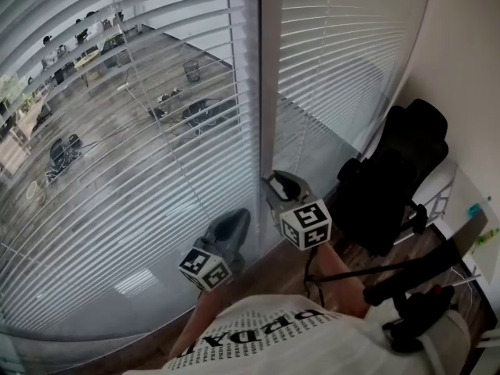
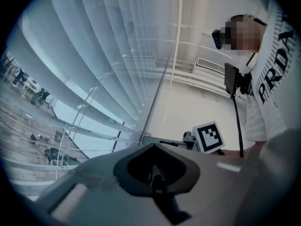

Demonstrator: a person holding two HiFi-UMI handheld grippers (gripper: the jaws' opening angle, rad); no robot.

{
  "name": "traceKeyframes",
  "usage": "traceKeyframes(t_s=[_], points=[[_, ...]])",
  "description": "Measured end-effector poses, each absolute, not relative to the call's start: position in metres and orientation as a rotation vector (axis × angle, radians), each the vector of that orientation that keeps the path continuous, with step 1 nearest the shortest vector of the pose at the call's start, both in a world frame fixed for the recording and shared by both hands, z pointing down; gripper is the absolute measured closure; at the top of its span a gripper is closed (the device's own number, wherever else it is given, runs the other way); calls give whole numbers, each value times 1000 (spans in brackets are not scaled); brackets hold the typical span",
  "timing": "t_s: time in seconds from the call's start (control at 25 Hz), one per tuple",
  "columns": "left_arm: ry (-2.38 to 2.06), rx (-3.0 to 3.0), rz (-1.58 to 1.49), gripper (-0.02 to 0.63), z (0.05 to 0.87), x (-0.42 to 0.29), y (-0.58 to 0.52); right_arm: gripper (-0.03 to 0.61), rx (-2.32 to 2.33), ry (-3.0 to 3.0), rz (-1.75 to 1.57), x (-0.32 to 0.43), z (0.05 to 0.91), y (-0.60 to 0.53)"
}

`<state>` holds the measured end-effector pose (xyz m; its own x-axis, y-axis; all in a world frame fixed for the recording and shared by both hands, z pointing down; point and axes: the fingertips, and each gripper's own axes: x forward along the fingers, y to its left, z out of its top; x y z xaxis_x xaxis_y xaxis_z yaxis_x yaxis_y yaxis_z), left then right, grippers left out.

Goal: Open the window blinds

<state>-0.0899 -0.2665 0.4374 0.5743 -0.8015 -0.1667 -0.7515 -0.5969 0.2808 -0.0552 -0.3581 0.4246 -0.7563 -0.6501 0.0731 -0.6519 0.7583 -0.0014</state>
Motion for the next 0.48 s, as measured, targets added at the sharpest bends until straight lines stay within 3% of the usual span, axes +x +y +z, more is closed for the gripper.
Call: traceKeyframes(t_s=[0.48], points=[[-1306, 2627, -411, 618, 444, -87, -256, 452, 1070, -2874, 27, -52, 431, -347]])
